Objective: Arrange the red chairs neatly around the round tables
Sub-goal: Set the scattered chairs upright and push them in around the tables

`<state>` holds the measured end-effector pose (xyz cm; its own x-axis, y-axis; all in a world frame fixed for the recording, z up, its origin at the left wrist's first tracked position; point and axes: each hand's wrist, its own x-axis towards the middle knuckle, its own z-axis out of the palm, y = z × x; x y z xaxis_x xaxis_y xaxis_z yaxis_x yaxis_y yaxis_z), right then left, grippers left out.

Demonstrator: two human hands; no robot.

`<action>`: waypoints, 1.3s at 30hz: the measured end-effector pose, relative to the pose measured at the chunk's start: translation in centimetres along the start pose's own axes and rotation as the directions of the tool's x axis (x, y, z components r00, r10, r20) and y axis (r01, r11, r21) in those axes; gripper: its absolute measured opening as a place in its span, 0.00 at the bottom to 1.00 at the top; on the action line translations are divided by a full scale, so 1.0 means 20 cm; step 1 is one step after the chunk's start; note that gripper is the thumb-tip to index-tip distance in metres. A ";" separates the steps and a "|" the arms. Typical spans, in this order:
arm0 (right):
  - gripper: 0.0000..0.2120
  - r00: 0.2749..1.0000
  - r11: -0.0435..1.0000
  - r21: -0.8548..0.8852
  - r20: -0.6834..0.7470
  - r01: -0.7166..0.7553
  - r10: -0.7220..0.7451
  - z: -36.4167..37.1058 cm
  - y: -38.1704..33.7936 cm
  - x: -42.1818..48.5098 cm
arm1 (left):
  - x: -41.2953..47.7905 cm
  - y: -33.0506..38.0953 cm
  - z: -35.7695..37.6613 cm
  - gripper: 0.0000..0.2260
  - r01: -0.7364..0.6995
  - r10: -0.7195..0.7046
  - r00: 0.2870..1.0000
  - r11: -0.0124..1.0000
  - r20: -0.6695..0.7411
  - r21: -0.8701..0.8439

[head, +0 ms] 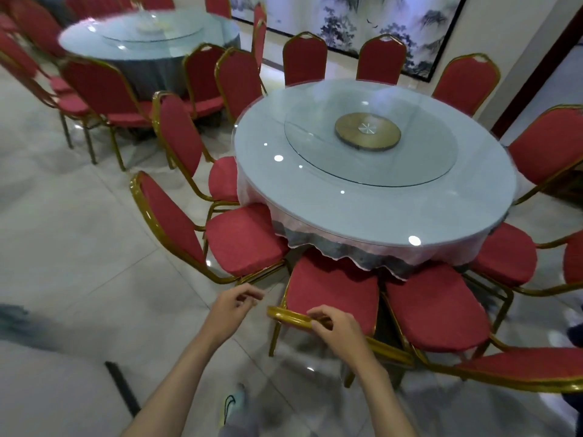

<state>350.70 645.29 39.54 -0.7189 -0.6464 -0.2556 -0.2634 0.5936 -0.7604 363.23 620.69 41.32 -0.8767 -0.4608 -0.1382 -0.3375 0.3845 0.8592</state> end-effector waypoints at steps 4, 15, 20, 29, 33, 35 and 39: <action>0.08 0.998 0.999 0.026 0.056 0.037 -0.039 0.19 -0.22 0.22 | 0.09 -0.14 -0.30 0.14 0.066 -0.076 0.986 0.995 -0.145 -0.072; 0.08 0.987 0.994 0.105 0.155 0.030 -0.046 0.78 -0.84 0.73 | 0.46 -0.50 -1.07 0.13 0.065 -0.140 0.946 0.966 -0.292 -0.251; 0.08 0.984 0.994 0.102 0.178 -0.027 0.008 0.83 -0.88 0.91 | 0.72 -0.58 -1.23 0.12 0.069 -0.155 0.944 0.956 -0.290 -0.284; 0.08 0.991 0.985 0.164 0.131 -0.045 0.024 0.80 -0.99 1.57 | 1.24 -0.60 -1.54 0.13 0.069 -0.175 0.927 0.949 -0.331 -0.309; 0.08 0.996 0.983 0.184 0.088 -0.003 -0.013 0.77 -1.12 1.83 | 1.43 -0.60 -1.66 0.12 0.063 -0.149 0.928 0.966 -0.342 -0.251; 0.07 0.996 0.982 0.191 0.091 0.007 -0.024 0.78 -1.16 1.93 | 1.52 -0.62 -1.71 0.13 0.053 -0.131 0.935 0.970 -0.331 -0.236; 0.07 0.994 0.986 0.164 0.105 -0.036 0.018 0.79 -1.22 2.06 | 1.69 -0.68 -1.79 0.13 0.051 -0.122 0.948 0.970 -0.294 -0.238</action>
<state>337.70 596.53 38.07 -0.6520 -0.6822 -0.3309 -0.1283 0.5293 -0.8387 350.34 571.29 42.63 -0.6894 -0.7187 -0.0908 -0.2900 0.1590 0.9437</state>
